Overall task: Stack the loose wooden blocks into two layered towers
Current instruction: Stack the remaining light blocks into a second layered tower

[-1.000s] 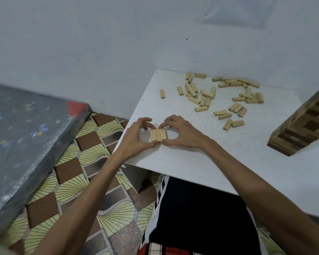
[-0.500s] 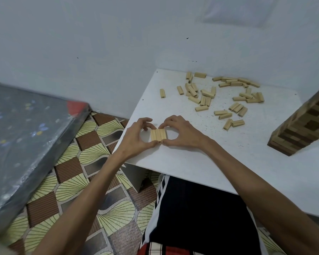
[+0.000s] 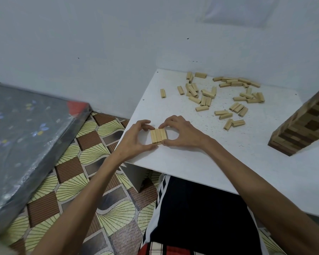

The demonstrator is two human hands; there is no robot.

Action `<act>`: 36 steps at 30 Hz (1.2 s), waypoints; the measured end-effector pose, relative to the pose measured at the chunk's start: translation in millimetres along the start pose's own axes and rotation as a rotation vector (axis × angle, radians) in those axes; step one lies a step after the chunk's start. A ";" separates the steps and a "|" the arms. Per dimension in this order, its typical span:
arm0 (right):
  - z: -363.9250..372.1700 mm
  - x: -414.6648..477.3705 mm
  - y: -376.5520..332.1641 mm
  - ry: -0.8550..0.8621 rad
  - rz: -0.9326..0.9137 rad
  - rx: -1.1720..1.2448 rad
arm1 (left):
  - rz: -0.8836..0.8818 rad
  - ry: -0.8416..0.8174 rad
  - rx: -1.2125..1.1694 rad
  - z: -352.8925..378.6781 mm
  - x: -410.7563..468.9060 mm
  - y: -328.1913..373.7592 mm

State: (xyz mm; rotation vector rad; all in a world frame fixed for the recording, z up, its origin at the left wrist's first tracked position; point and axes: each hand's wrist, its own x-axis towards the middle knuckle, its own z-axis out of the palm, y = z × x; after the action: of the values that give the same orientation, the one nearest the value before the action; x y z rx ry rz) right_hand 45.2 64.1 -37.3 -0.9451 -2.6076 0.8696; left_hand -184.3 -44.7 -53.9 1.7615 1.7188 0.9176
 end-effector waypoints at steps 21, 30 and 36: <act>1.6 2.6 4.6 -0.015 0.020 0.022 | -0.020 0.053 0.000 3.3 -0.4 2.1; -1.1 2.2 2.1 -0.038 0.035 0.028 | -0.020 0.036 0.014 2.5 -0.7 1.5; -2.7 -4.2 -1.6 -0.018 0.077 0.086 | -0.031 0.052 -0.028 0.9 -0.2 4.8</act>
State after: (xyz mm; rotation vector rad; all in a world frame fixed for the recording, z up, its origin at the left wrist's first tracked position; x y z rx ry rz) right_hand 48.7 61.6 -34.2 -1.0251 -2.5402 1.0054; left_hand -180.5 -45.2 -50.9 1.7027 1.7514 0.9775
